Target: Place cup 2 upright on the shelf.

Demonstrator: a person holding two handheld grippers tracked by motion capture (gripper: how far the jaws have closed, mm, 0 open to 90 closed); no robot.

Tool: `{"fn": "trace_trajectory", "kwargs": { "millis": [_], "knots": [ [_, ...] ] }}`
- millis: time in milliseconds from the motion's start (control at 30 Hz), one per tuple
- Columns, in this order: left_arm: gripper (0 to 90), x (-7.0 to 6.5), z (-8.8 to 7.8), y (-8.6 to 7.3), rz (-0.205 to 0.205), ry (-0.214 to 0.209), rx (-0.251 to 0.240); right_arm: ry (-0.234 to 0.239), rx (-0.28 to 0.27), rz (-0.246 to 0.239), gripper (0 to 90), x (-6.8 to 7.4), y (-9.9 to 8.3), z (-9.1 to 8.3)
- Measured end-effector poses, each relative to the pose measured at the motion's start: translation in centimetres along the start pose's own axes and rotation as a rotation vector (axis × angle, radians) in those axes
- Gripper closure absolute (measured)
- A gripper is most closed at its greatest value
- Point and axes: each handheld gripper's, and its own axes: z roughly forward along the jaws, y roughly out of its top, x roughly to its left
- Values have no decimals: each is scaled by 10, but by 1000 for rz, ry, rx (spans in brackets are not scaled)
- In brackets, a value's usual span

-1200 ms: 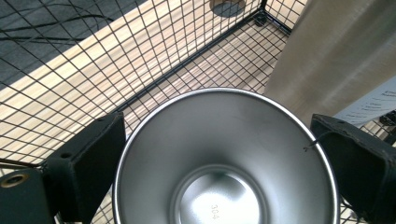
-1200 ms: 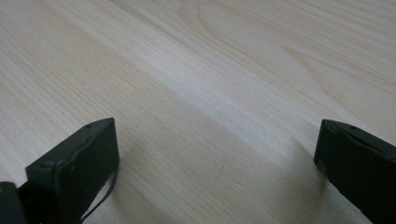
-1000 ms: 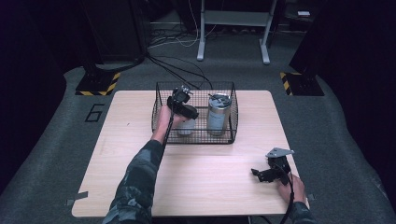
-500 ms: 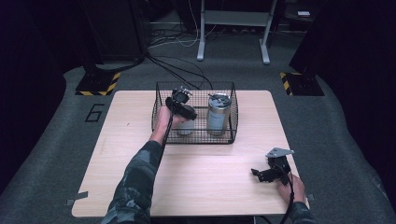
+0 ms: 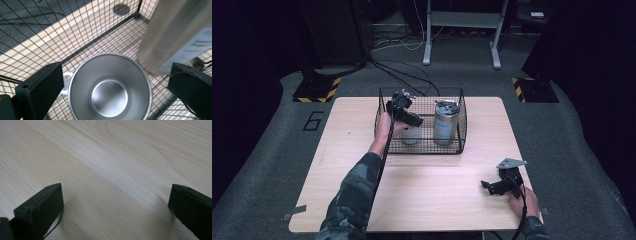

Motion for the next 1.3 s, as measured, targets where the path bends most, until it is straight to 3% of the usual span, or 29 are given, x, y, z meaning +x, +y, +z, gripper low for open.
{"fn": "trace_trajectory", "kwargs": {
  "millis": [233, 500, 800, 933, 1300],
  "knots": [
    [2, -10, -28, 0, 40, -13, -59, 2, -1, -5, 0, 0, 0, 0],
    [3, -24, -54, -11, 80, -16, -88, 0, 0, -1, 0, 0, 0, 0],
    [3, -33, -82, -38, 98, -8, -131, 2, -2, -5, 0, 0, 0, 0],
    [3, -34, -92, -52, 106, -6, -127, 1, 0, -1, 0, 0, 0, 0],
    [10, -39, -114, -92, 107, 33, -154, 1, 0, -1, 0, 0, 0, 0]
  ]
}}
